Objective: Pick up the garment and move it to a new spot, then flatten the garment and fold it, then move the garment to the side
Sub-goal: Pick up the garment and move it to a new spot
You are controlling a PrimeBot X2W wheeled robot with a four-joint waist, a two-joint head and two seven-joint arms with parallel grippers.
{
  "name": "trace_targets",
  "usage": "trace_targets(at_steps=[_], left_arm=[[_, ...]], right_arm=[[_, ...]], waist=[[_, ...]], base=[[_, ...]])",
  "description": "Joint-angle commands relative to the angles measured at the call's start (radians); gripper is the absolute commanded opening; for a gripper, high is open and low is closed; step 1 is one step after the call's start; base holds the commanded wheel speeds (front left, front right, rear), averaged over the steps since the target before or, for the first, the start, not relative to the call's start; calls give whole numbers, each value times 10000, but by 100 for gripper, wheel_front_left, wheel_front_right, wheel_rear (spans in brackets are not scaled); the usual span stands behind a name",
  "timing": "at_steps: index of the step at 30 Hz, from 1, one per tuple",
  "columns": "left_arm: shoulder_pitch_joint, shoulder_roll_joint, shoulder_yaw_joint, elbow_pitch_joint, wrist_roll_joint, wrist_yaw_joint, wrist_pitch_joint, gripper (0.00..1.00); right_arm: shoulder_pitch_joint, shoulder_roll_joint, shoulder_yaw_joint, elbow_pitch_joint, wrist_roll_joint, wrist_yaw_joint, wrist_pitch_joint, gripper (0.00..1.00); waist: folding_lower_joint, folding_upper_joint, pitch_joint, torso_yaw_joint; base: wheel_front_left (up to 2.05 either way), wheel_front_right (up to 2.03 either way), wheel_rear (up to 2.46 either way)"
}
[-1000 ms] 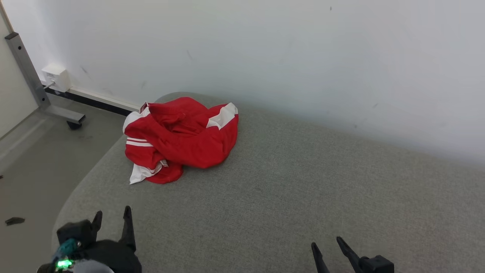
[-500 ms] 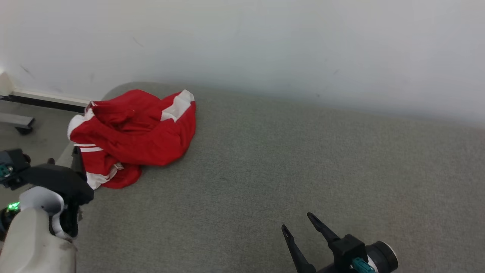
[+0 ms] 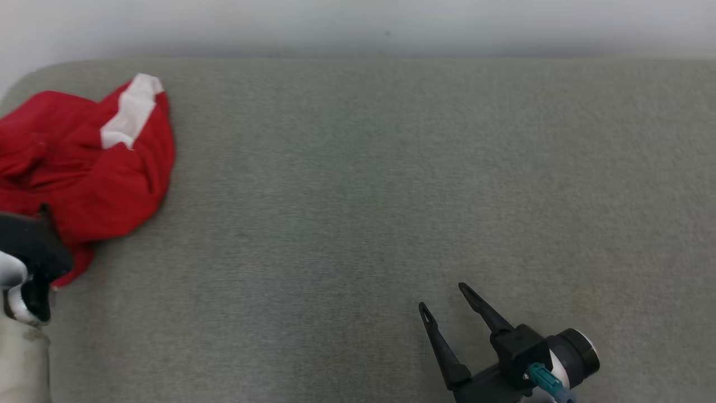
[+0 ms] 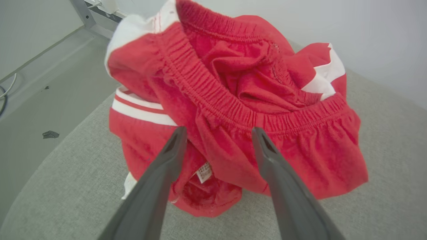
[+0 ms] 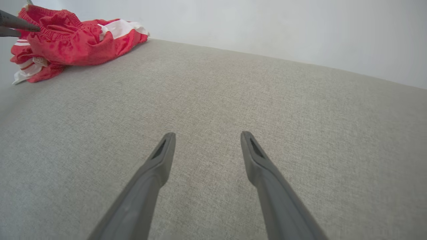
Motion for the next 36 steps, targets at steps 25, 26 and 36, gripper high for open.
trace_targets(at_steps=[25, 26, 36], left_arm=[[0, 1087, -497, -1900, 111, -503, 80, 0], [-13, 1224, -529, -2163, 150, -582, 116, 0], [-602, 1443, -1263, -4139, 135, -1259, 833, 0]], right_arm=[[12, -10, -169, 514, 881, -25, -594, 100], [8, -9, -170, 611, 977, -25, -677, 100], [-64, -9, -117, 1498, 1645, -25, -1255, 100]], waist=[[-3, -2, -525, -893], [-3, -2, -675, -932], [-3, -2, -1977, -1721]], base=[[0, 0, 0], [0, 0, 0], [0, 0, 0]])
